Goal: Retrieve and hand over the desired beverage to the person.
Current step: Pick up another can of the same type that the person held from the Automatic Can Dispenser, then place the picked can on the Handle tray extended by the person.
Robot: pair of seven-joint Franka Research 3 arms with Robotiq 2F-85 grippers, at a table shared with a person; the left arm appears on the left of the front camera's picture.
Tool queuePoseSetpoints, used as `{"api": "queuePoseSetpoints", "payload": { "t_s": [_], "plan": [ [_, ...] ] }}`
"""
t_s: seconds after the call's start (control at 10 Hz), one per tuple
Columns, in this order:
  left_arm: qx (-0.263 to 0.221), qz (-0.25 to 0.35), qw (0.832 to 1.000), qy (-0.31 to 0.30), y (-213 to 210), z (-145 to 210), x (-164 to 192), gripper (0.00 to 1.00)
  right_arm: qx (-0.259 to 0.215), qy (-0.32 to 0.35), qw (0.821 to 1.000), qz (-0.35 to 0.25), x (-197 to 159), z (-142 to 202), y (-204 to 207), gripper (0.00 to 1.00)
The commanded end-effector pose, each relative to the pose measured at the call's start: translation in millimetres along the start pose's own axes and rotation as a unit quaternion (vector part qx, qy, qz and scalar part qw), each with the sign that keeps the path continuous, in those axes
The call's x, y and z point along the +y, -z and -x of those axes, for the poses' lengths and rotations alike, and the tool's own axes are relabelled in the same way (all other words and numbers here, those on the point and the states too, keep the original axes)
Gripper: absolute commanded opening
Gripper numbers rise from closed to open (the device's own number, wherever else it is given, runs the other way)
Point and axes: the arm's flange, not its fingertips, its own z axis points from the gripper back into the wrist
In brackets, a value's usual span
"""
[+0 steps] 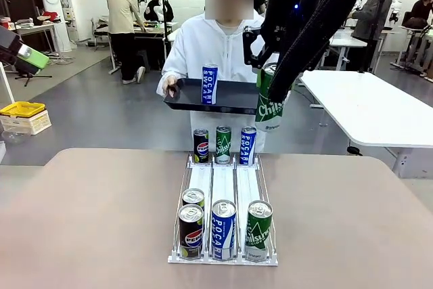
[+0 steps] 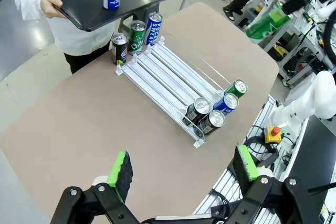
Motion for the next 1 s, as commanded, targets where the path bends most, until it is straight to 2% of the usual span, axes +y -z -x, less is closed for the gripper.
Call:
{"api": "queuePoseSetpoints", "payload": {
  "t_s": [0.0, 0.9],
  "plan": [
    [-0.006, 0.010, 1.000, 0.009, -0.9, 0.9, 1.9, 1.00, 0.002, 0.000, 1.000, 0.012, 4.3, 18.5, -8.5, 0.45],
    [-0.006, 0.010, 1.000, 0.009, -0.9, 0.9, 1.9, 1.00, 0.002, 0.000, 1.000, 0.012, 4.3, 18.5, -8.5, 0.45]
  ]
}}
